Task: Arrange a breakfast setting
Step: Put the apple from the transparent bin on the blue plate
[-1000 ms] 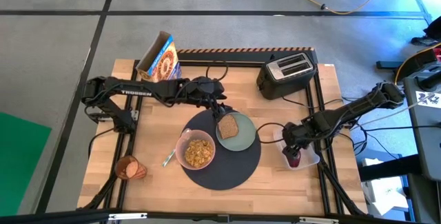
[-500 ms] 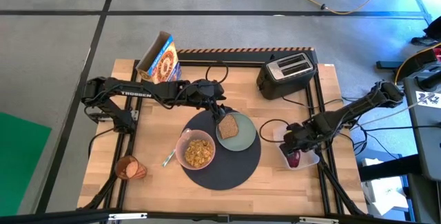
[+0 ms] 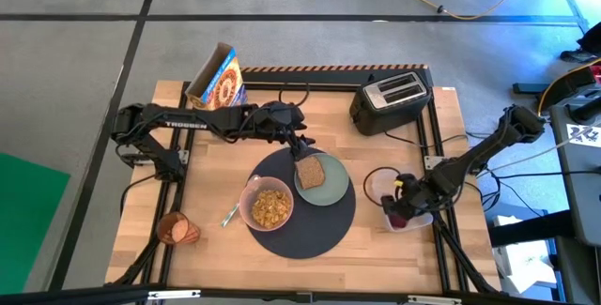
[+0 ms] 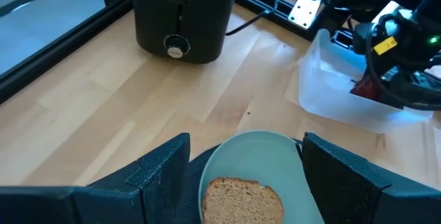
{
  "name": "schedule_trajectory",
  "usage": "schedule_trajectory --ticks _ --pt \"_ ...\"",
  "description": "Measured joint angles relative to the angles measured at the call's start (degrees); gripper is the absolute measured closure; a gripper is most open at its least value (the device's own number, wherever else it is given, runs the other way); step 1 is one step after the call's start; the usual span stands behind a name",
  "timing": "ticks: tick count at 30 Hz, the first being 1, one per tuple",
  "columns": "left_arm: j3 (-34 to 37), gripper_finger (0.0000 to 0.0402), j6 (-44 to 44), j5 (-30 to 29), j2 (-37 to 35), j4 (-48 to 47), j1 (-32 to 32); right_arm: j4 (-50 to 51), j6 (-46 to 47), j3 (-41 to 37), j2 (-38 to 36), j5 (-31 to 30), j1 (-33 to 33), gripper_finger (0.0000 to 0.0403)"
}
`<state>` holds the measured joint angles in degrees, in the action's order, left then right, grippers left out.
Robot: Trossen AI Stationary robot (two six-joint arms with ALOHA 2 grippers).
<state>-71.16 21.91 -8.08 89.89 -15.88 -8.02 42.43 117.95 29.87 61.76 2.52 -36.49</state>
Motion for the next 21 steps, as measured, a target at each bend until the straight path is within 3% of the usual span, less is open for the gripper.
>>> schedule_trajectory --ticks 5,12,21 --pt "0.00 0.0137 0.03 0.11 0.00 0.00 -0.74 -6.29 0.35 -3.76 0.00 -0.97 0.09 0.0024" --pt "0.00 0.0137 0.46 0.24 0.00 0.00 -0.58 -6.68 -0.95 -4.12 -0.04 -1.92 0.09 0.0026" --pt "0.00 0.0137 0.50 0.24 0.00 0.03 -0.60 -2.80 -6.39 -0.59 0.02 -8.36 0.13 0.0106"
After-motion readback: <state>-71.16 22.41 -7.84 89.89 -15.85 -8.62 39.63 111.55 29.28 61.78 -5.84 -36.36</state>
